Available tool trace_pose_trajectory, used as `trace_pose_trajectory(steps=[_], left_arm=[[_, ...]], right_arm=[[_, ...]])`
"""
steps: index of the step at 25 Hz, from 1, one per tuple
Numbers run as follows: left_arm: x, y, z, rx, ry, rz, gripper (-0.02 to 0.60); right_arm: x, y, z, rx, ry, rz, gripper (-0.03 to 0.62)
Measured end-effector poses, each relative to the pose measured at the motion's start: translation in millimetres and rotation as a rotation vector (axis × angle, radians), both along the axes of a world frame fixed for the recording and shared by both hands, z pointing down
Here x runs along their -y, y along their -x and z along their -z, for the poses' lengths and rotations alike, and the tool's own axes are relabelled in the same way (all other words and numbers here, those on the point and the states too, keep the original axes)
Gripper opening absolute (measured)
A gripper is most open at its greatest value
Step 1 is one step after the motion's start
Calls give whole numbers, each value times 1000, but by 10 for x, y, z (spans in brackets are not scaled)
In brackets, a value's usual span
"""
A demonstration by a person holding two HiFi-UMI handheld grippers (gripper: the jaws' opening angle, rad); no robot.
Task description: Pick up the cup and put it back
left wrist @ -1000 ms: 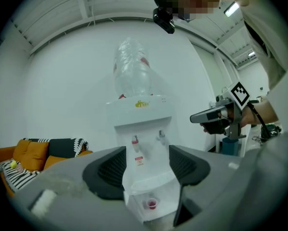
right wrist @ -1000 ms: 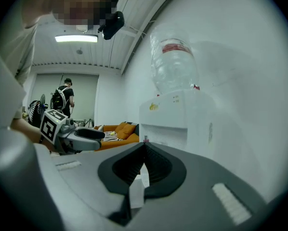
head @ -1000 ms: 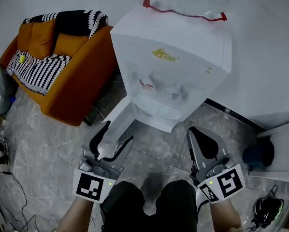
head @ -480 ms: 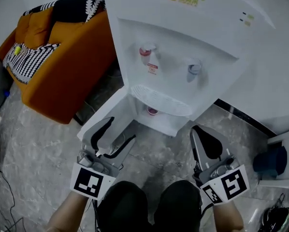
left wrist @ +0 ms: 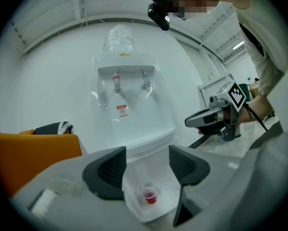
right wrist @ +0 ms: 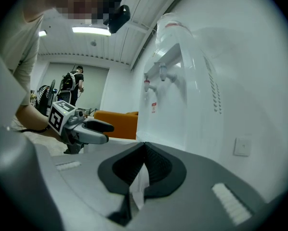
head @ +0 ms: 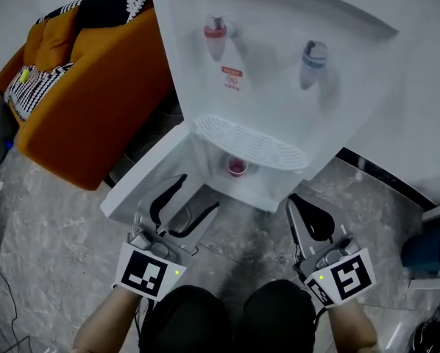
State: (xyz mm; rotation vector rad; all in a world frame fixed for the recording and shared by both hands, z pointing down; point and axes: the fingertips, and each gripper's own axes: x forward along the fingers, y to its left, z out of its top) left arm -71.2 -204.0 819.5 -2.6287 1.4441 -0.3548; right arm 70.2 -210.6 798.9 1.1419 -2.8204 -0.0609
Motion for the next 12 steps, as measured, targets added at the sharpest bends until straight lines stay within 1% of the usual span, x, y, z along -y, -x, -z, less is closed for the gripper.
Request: trace_pose_trajectory(steps=[3,6,9,12], left_arm=[[56,-75,-186,14,-19,-32,287],[133,-153,-379,26,-48,-69,287],[222,-203,-564,-7,-41,-76,288],[312,-201,-708,-45,-23,-69,288]], right_arm=[[50,8,-211,-6,5,1,3],[88,7,-424,-36,-1,2,3],[134,15,-626,-51,-1,12,3],[173,43,-763,-36,-9,17,3]])
